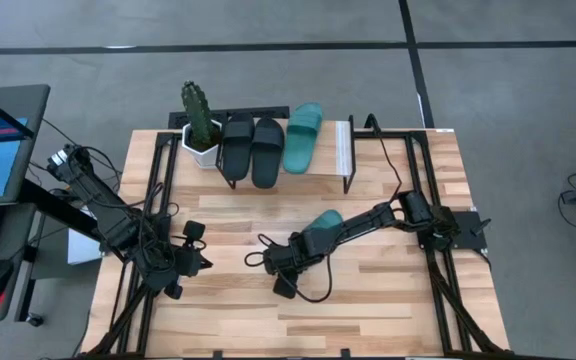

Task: Pick and place slides into the shelf
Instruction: Put the green slide on the shelf

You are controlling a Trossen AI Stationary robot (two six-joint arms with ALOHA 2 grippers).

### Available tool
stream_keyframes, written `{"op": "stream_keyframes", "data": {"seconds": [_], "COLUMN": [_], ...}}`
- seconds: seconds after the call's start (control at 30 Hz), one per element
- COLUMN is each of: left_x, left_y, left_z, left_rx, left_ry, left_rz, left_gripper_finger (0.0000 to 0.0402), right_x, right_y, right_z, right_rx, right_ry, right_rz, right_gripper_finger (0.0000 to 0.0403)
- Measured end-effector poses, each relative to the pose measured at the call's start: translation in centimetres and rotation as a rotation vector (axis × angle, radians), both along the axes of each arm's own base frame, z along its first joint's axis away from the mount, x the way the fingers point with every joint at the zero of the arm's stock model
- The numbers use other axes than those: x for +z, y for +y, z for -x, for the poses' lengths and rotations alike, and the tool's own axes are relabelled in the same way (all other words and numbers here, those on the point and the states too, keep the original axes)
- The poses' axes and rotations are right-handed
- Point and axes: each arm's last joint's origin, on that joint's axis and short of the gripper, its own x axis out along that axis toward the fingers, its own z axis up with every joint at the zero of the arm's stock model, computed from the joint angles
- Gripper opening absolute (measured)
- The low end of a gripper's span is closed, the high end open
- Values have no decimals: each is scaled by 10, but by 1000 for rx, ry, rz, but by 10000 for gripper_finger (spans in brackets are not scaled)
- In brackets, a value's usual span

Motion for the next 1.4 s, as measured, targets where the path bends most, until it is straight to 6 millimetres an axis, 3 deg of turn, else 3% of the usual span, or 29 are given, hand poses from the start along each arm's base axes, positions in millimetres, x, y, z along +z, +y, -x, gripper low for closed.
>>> {"op": "stream_keyframes", "data": {"seconds": [0.17,0.23,0.4,0.6,1.13,1.4], "left_x": [0,0,0,0,0,1], "left_y": [0,0,0,0,0,-1], "left_z": [0,0,0,0,0,-1], "left_rx": [0,0,0,-1,-1,-12], "left_ry": [0,0,1,1,1,-17], "left_rz": [0,0,0,1,1,6], "left_gripper_finger": [2,2,2,2,2,2], "right_x": [0,0,-1,20,64,85], "right_y": [0,0,7,22,81,93], "right_z": [-1,-1,0,8,70,93], "right_rx": [-4,6,21,7,-65,-116], "right_ry": [-3,-10,-17,-57,78,167], "right_rz": [-16,-13,9,8,50,137], "right_gripper_finger": [29,11,4,1,0,0]}}
